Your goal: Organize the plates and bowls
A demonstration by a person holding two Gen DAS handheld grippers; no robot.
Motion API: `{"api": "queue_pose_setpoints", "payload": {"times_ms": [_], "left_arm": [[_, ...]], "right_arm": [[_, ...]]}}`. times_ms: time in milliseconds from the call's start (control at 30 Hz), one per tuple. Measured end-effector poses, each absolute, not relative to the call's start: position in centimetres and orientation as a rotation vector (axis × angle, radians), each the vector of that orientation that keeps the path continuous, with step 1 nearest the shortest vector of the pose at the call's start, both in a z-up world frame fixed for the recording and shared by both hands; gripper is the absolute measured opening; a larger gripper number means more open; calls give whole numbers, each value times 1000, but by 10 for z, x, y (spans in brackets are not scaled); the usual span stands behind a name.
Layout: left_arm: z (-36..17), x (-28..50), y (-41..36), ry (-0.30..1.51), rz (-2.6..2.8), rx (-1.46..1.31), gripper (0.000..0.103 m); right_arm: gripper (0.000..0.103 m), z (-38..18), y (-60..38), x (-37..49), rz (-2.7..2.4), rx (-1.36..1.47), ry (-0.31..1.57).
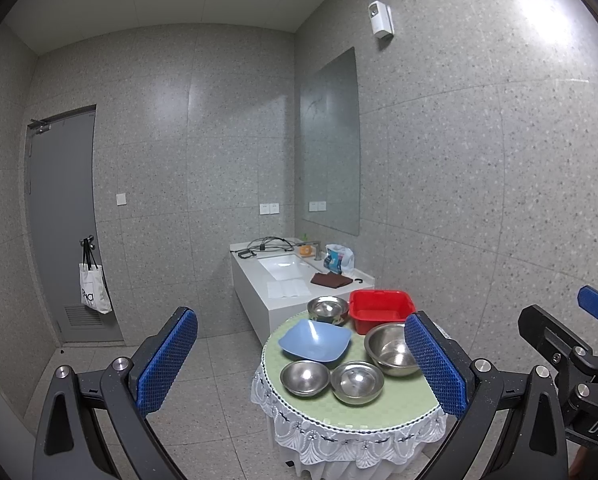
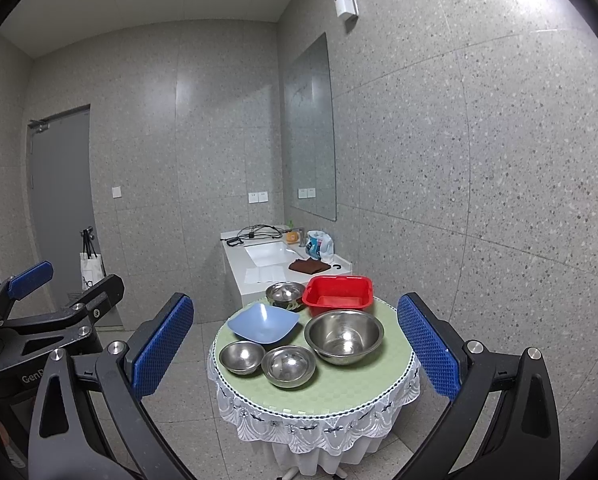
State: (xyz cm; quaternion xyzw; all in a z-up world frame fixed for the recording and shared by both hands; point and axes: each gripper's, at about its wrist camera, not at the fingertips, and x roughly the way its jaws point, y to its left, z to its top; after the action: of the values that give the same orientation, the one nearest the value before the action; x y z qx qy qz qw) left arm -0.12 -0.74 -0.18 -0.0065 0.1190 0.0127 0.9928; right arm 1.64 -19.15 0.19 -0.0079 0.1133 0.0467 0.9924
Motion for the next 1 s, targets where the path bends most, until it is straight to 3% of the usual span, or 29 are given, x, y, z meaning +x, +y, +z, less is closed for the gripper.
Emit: {"api": "queue_pose_setpoints", "payload": {"times_ms": [1000], "left_arm": [[-3, 7, -12, 235, 26, -11, 102]], "right_arm": [[103, 4, -199, 27, 104, -14, 227]]}}
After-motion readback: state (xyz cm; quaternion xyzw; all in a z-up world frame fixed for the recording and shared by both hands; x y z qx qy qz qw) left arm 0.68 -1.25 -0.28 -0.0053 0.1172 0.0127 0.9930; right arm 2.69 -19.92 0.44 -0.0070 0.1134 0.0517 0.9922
